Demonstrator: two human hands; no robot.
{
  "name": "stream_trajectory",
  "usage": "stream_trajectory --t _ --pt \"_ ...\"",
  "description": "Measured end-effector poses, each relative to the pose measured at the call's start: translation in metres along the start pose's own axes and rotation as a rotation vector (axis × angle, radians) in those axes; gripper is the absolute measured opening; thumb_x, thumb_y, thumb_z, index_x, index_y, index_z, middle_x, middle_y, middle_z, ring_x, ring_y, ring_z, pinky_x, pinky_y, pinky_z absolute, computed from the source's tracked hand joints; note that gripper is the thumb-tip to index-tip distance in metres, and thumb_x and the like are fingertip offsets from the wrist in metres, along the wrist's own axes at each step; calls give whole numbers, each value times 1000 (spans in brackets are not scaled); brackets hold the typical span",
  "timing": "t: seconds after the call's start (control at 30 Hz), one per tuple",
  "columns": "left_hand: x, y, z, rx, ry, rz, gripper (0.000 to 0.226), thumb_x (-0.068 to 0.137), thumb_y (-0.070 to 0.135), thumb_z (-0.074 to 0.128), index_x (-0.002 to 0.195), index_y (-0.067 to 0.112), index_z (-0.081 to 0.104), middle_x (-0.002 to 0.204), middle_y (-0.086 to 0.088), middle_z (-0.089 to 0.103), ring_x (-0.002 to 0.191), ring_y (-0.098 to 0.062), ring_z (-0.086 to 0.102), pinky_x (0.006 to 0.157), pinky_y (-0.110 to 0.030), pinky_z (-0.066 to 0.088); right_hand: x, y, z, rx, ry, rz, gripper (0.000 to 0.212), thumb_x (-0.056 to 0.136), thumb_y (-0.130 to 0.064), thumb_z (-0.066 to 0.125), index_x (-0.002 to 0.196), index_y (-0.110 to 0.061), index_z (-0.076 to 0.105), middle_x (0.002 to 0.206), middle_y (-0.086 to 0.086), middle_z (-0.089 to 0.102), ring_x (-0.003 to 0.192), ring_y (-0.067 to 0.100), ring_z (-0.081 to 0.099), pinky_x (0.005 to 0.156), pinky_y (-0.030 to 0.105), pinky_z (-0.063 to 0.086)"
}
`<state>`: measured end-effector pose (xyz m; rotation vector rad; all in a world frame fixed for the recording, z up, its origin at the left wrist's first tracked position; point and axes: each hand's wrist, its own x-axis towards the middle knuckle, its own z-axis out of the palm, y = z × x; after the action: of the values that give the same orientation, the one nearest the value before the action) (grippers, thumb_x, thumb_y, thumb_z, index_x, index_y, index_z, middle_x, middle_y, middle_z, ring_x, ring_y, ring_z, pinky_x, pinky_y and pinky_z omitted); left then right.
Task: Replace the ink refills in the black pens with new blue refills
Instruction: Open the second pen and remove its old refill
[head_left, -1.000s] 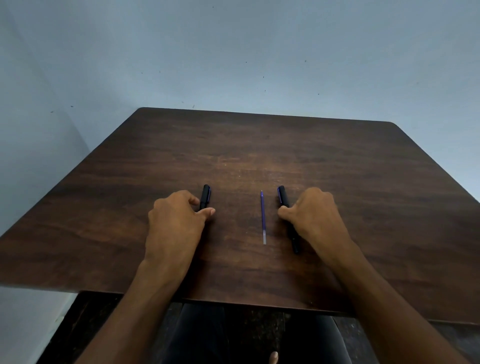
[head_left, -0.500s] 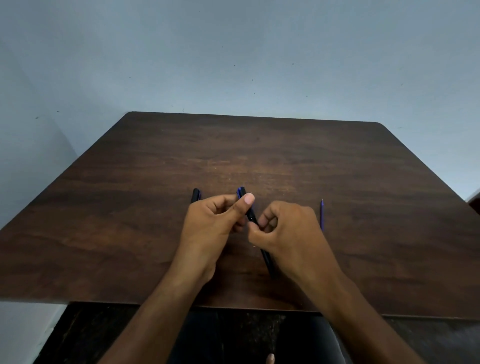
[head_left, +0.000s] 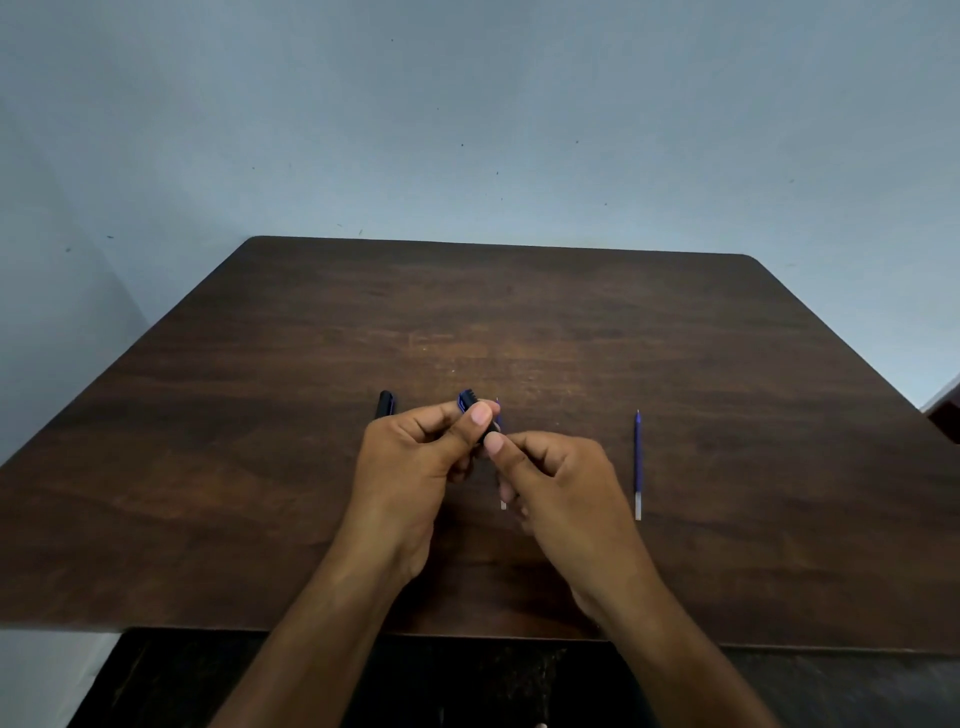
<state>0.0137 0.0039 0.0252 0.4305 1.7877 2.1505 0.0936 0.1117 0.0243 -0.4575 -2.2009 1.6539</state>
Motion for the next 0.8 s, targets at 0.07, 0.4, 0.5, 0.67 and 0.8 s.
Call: stream_trajectory --t 0.07,0.4,0.5,0.67,0.8 --pt "0 0 1 -15 3 17 21 73 36 75 83 20 84 77 -19 62 61 -13 46 58 -24 43 0 1 2 6 29 -61 43 97 -37 62 64 -10 68 47 -7 42 46 6 36 49 27 33" --pt "2 2 2 -72 34 36 17 71 32 76 78 18 84 77 -22 63 55 -9 46 55 -26 42 5 -2 6 4 94 -193 44 95 -27 66 51 -27 66 40 -11 39 39 3 32 43 12 28" --pt "1 1 1 -80 41 20 18 71 33 76 78 19 84 78 -20 66 56 -9 47 56 -27 43 7 -2 7 -33 84 -195 50 96 -28 65 47 -38 61 38 -12 43 38 4 34 42 12 30" --pt "3 1 -1 -94 63 12 17 72 30 76 77 16 84 73 -12 70 54 -7 47 54 -24 44 8 -1 7 -50 63 -165 35 95 -36 64 63 -28 75 40 -9 45 39 4 36 41 15 31" --pt "6 2 0 -47 60 23 14 74 31 77 75 19 83 73 -15 67 54 -7 47 53 -21 45 7 -2 3 -85 66 -135 42 95 -46 61 70 -16 76 42 -7 39 41 5 31 43 20 29"
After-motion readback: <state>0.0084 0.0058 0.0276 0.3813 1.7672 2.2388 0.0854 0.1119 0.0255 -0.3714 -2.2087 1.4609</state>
